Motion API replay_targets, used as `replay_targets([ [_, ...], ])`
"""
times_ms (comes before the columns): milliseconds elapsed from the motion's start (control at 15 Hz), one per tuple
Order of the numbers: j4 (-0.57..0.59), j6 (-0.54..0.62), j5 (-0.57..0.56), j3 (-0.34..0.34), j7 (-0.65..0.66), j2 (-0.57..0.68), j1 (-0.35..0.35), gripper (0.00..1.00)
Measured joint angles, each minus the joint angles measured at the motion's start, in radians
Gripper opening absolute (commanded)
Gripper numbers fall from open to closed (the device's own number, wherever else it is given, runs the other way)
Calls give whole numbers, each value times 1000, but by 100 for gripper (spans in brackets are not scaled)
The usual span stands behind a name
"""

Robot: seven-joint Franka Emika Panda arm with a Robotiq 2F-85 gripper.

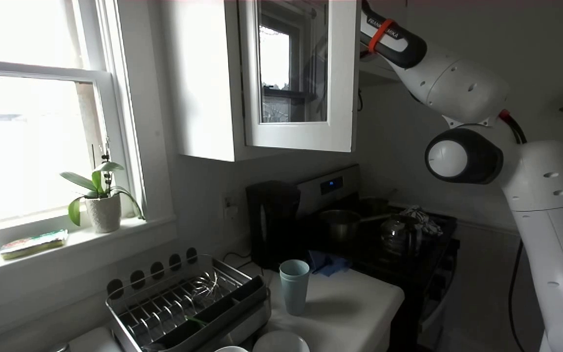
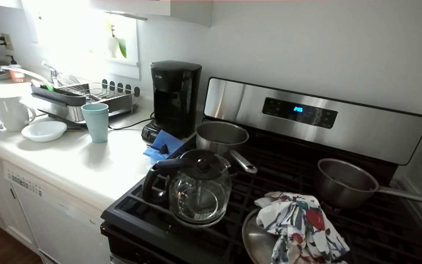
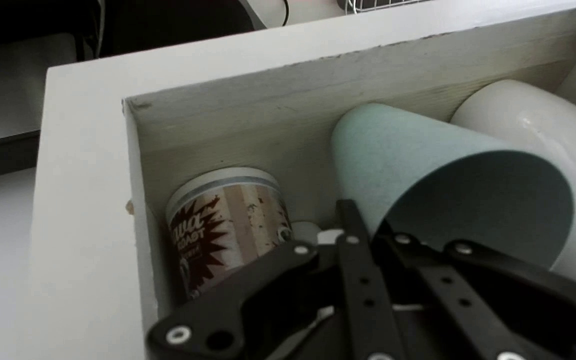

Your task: Open the glass cabinet door, pick up one blue cup and place it on the bottom shelf of the cabinet door

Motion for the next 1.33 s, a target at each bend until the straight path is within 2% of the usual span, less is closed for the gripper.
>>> replay_targets([
  [67, 4, -11, 0, 0, 5, 0, -1, 1],
  [133, 8, -21, 0, 0, 9, 0, -2, 29],
  [267, 14, -27, -1, 0, 10, 0, -2, 37],
  [867, 29, 104, -1, 2, -77, 22, 6, 99],
  [1267, 29, 117, -2, 18, -127, 38, 47, 100],
  [1333, 29, 117, -4, 18, -135, 39, 57, 96],
])
